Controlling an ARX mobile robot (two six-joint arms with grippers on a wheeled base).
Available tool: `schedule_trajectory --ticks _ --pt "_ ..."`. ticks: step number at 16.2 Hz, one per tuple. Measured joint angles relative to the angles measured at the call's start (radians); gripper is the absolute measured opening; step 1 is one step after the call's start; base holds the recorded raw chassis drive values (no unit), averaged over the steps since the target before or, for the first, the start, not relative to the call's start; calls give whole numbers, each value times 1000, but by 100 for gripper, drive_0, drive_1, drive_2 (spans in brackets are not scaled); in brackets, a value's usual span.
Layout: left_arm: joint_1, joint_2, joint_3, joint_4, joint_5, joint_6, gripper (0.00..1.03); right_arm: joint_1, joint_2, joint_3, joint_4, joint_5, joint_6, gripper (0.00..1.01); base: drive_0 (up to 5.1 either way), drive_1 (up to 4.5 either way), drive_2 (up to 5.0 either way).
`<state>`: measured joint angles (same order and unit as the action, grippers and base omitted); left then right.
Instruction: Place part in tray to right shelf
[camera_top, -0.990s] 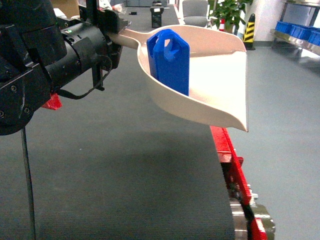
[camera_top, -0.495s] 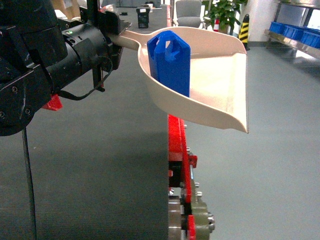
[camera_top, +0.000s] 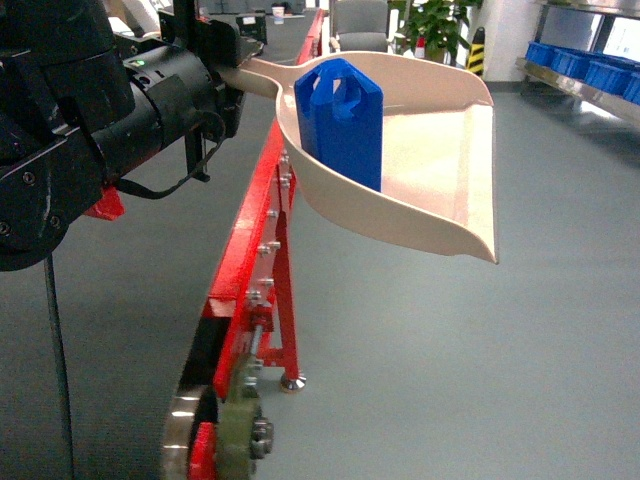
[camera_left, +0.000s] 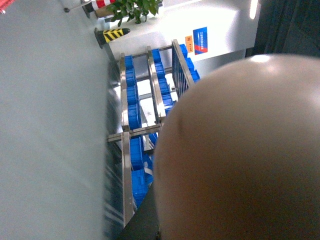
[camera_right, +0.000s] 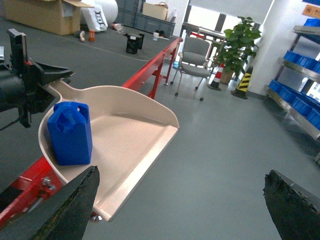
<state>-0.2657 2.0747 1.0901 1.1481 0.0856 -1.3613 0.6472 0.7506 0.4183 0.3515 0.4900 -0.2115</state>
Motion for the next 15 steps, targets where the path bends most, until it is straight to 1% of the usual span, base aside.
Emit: schedule_trajectory --ticks 3,15 --pt "1 0 0 2 0 0 15 0 0 0 2 0 0 98 0 0 0" --pt "1 0 0 0 0 0 15 0 0 0 1 0 0 98 512 -229 -229"
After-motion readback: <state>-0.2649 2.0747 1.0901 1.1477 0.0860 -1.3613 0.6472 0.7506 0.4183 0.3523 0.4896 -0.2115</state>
